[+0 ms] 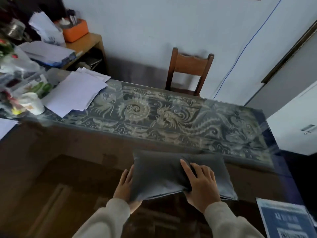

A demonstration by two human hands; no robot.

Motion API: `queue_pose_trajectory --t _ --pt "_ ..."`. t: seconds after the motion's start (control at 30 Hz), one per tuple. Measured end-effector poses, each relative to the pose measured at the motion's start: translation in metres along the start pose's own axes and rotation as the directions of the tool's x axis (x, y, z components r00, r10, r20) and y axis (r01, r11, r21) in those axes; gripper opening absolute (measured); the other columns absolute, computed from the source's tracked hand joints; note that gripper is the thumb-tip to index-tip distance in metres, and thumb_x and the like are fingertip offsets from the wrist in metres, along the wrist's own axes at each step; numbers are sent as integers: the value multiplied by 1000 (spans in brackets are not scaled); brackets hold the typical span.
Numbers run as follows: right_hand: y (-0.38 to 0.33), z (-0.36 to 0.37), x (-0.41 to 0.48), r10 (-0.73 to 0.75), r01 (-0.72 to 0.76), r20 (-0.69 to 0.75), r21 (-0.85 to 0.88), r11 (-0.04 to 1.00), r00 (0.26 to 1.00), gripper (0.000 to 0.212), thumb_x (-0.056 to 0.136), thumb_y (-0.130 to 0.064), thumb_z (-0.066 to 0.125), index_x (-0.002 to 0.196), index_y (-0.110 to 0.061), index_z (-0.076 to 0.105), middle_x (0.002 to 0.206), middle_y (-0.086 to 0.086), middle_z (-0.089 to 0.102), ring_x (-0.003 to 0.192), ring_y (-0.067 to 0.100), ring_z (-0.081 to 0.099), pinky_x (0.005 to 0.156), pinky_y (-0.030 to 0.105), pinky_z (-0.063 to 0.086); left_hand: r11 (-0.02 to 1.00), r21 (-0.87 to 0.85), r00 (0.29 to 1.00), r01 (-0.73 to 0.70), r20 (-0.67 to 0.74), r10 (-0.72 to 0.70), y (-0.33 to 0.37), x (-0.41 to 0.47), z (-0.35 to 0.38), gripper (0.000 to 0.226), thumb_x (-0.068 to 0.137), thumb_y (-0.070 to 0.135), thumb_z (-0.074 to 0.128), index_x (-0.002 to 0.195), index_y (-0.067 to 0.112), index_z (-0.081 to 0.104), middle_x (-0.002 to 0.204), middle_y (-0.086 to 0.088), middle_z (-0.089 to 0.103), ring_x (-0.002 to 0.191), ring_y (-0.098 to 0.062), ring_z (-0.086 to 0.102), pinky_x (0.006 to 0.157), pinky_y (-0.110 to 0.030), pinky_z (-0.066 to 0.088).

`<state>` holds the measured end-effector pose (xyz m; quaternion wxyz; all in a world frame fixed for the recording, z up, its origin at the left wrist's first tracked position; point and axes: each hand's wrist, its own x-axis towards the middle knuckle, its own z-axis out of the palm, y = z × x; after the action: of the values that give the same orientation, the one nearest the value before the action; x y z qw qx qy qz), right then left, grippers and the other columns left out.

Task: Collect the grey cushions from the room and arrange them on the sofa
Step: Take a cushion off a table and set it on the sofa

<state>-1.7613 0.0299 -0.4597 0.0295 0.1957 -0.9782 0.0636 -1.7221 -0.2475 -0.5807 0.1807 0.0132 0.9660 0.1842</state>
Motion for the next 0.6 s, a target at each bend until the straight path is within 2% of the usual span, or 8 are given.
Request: queue_pose_trajectory --t 0.03,0.1,0.2,0.23,0.3,0.4,0.5,0.6 --pt "-10 -3 -30 -1 1 -6 7 1000 1000 115 35 -33 101 143 -15 65 113 15 69 93 39 67 87 56 57 999 1 998 39 50 -39 -2 -31 4 71 109 48 23 163 31 -21 174 -2 -21 154 -32 -32 123 -49 -18" --pt "-21 -4 -70 -9 10 39 -15 1000 999 115 36 -39 102 143 -16 65 112 14 68 93 38 65 88 55 56 998 48 998 49 25 -50 -7 -69 14 75 110 50 25 150 38 -36 165 -1 -38 148 -31 -39 121 -50 -18" --pt "-41 -6 -130 -19 19 54 -13 1000 998 113 39 -46 100 143 -19 65 113 15 66 94 39 64 88 56 56 989 139 997 52 44 -59 -12 -138 19 84 110 48 35 157 31 -32 166 -4 -37 156 -31 -28 127 -46 -7" --pt "-50 -11 -153 -19 19 48 -11 1000 999 112 41 -48 99 144 -20 64 115 17 66 96 40 65 89 57 55 989 113 991 100 83 -110 -9 -162 17 83 110 43 40 164 26 -21 171 -5 -29 160 -30 -19 129 -44 0" --pt "-54 -7 -170 -27 30 84 -32 999 996 113 46 -58 96 147 -22 60 122 19 63 103 41 65 93 57 54 989 4 989 144 36 -145 -9 -177 17 70 109 28 47 169 14 12 177 -9 3 163 -29 10 130 -40 15" --pt "-51 -11 -188 -10 9 111 2 1000 994 104 69 -79 74 156 -28 48 145 19 51 128 42 53 109 58 41 946 -204 968 251 32 -250 8 -204 6 49 108 23 48 156 16 45 157 -11 51 142 -31 51 108 -38 43" --pt "-34 -18 -190 172 -196 183 118 974 968 91 90 -83 44 165 -39 20 169 13 19 154 37 18 123 55 16 873 -342 934 347 46 -353 25 -216 -6 49 111 27 42 160 29 39 141 -11 63 115 -33 66 84 -37 51" --pt "-2 -21 -194 428 -499 283 267 824 858 88 97 -76 39 167 -33 6 173 11 8 157 36 9 125 55 14 725 -585 906 362 40 -421 49 -211 -18 50 112 31 44 161 30 35 138 -17 63 117 -38 63 95 -45 51"
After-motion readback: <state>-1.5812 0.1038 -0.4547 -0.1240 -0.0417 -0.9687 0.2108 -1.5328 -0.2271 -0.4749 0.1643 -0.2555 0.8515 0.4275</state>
